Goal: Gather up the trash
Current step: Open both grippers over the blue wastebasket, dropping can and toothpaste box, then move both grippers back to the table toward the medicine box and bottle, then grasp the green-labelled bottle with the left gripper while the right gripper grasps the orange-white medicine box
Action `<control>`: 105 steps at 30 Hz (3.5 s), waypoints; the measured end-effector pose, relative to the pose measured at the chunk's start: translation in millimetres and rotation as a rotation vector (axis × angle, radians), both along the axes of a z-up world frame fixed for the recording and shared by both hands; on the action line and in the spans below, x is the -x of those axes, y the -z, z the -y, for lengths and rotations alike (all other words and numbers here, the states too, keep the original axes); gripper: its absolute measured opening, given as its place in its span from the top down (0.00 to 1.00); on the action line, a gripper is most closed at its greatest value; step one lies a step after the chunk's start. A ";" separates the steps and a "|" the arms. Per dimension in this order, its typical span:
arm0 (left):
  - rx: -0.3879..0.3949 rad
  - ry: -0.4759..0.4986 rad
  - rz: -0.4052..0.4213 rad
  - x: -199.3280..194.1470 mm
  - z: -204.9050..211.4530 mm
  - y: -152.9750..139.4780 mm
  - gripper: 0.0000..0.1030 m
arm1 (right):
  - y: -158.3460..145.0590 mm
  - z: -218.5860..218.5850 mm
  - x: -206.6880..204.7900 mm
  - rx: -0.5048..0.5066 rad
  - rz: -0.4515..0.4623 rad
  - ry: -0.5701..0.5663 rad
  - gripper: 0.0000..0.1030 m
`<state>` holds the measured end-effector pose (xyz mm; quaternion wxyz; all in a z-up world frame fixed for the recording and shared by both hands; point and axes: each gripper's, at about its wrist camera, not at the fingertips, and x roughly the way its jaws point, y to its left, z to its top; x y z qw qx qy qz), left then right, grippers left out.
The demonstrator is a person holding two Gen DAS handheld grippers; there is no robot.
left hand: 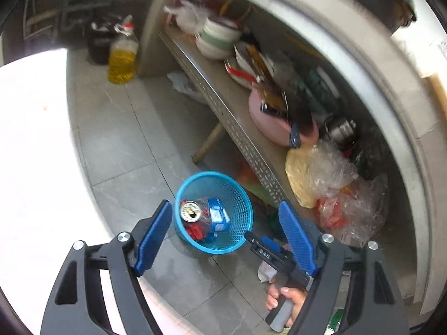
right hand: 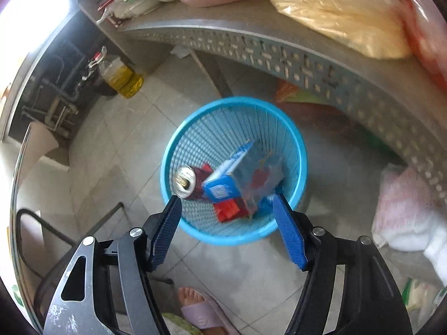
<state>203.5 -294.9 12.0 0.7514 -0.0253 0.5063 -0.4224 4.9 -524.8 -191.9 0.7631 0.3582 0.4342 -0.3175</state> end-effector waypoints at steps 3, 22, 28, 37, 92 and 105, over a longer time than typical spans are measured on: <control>0.037 -0.040 0.027 5.4 -45.0 -13.2 0.26 | -11.4 -12.7 9.9 0.016 0.007 -0.028 0.37; -0.021 -0.549 0.241 24.3 -389.6 -26.7 0.24 | -196.2 -182.7 -155.2 0.126 0.283 -0.640 0.24; 0.020 -0.721 0.251 22.4 -457.1 -23.8 0.24 | -203.7 -293.0 -284.3 -0.111 0.245 -0.964 0.18; 0.058 -0.794 0.216 22.8 -488.4 -16.3 0.24 | -123.3 -421.9 -450.6 -0.437 -0.138 -0.922 0.17; 0.023 -0.917 0.096 6.6 -504.5 15.9 0.24 | -112.3 -575.0 -427.8 -0.216 -0.053 -1.583 0.14; 0.098 -0.884 0.043 8.7 -509.3 25.1 0.24 | -67.0 -556.3 -380.9 -0.578 -0.166 -1.438 0.35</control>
